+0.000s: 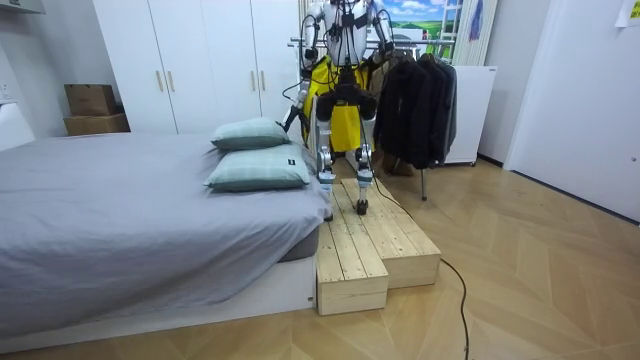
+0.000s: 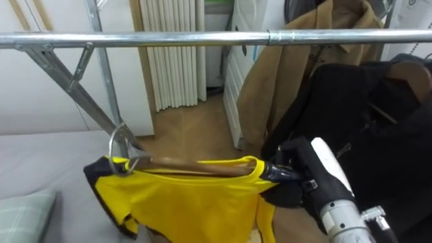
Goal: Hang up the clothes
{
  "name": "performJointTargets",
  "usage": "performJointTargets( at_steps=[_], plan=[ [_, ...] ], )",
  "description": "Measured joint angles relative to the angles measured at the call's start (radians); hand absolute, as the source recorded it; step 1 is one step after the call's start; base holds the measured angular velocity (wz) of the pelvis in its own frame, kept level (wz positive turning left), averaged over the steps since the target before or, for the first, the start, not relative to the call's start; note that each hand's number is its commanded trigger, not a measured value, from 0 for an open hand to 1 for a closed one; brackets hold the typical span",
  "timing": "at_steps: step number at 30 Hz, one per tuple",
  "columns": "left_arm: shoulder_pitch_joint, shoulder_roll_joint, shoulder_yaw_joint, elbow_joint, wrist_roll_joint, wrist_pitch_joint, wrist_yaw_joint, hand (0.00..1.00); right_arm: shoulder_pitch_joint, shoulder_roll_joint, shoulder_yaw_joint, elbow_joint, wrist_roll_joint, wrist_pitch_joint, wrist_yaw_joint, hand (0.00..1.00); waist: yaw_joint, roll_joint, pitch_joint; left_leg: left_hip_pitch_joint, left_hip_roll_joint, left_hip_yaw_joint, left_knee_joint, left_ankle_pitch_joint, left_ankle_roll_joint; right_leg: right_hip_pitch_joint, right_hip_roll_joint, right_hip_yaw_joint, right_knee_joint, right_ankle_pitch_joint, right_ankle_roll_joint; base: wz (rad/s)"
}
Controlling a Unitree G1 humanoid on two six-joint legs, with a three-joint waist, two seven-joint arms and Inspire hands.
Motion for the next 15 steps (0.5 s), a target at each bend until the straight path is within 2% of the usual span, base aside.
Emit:
performJointTargets(
  at_steps=[3,5,7,10,15],
  plan=[
    [0.000,-0.005,0.000,0.000,0.000,-0.010,-0.001,0.00,-0.002,0.000,0.000,0.021,0.054,0.000,0.003,1.00,0.010,0.007,-0.0001,0.000,-0.001,0.000,-0.002,0.000,0.000,-0.001,0.000,0.000,0.000,0.000,0.000,0.00],
    [0.004,-0.018,0.001,0.000,0.000,-0.010,-0.001,0.00,-0.003,0.000,0.000,0.034,0.096,0.000,0.004,1.00,0.011,0.020,-0.0057,0.002,-0.001,0.000,-0.002,0.000,0.000,0.000,0.000,0.001,0.000,0.000,0.000,0.00],
    [0.007,-0.023,0.001,0.000,0.001,-0.010,-0.001,0.00,-0.008,0.000,0.000,0.058,0.130,0.000,0.005,1.00,0.011,0.024,-0.0080,0.004,-0.001,0.000,-0.002,0.000,0.000,0.002,0.000,0.002,0.001,0.000,0.000,0.00],
    [0.008,-0.025,0.002,0.000,0.008,-0.010,-0.002,0.00,-0.030,0.001,0.000,0.105,0.194,0.003,0.011,1.00,0.012,0.024,-0.0080,0.005,-0.001,0.000,0.001,0.001,-0.001,0.004,-0.001,0.003,0.002,0.000,0.000,0.00],
    [0.007,-0.027,0.001,-0.008,0.008,-0.023,-0.006,0.00,-0.049,0.008,0.005,0.131,0.354,0.003,0.015,1.00,0.035,0.022,-0.0086,0.006,-0.003,-0.004,0.005,0.001,-0.001,0.008,-0.004,0.000,0.002,-0.001,0.000,0.02]
  ],
)
